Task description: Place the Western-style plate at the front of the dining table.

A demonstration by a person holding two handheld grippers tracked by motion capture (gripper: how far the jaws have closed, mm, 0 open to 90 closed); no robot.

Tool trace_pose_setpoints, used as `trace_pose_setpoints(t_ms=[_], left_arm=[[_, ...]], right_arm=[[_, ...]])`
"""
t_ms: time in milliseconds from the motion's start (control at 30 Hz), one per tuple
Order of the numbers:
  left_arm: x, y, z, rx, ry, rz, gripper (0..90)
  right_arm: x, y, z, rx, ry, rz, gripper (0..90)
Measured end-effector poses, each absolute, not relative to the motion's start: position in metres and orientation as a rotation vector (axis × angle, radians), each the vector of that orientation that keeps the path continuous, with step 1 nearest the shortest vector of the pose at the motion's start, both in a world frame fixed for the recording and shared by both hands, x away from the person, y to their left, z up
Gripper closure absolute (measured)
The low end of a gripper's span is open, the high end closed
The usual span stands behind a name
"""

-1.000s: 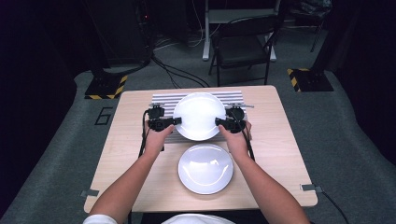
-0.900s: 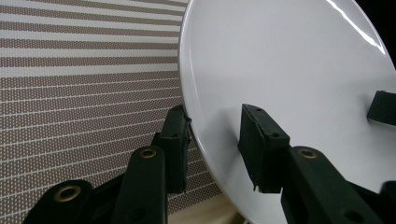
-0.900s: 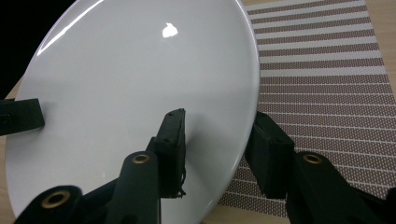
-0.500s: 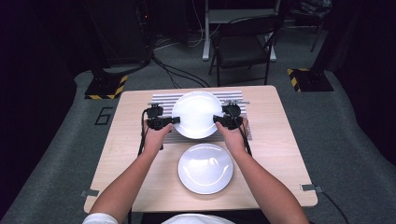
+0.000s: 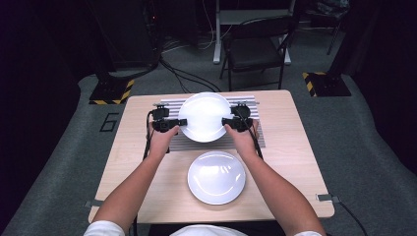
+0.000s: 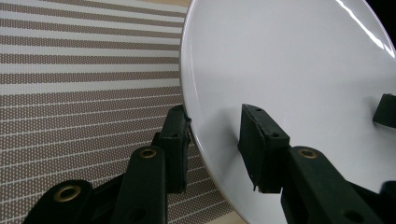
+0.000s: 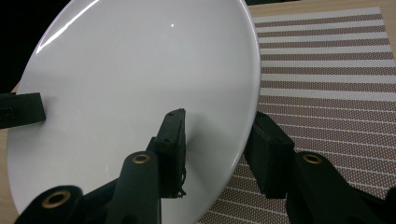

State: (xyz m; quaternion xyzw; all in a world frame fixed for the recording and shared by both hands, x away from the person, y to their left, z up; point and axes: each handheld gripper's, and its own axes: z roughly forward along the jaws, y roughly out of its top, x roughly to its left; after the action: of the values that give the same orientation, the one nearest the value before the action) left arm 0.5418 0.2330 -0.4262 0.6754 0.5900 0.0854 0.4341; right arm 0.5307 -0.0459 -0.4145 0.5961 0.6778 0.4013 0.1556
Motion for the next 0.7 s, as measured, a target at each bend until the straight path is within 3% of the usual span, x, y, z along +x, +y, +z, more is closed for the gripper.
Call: trace_pose_setpoints(t_ms=[700], left_arm=[[0.558,0.229,-0.436,1.714,1.470,0.214,63.4]], right_arm=[[0.550,-0.049,-0.427,1.728,1.945,1.129,59.3]])
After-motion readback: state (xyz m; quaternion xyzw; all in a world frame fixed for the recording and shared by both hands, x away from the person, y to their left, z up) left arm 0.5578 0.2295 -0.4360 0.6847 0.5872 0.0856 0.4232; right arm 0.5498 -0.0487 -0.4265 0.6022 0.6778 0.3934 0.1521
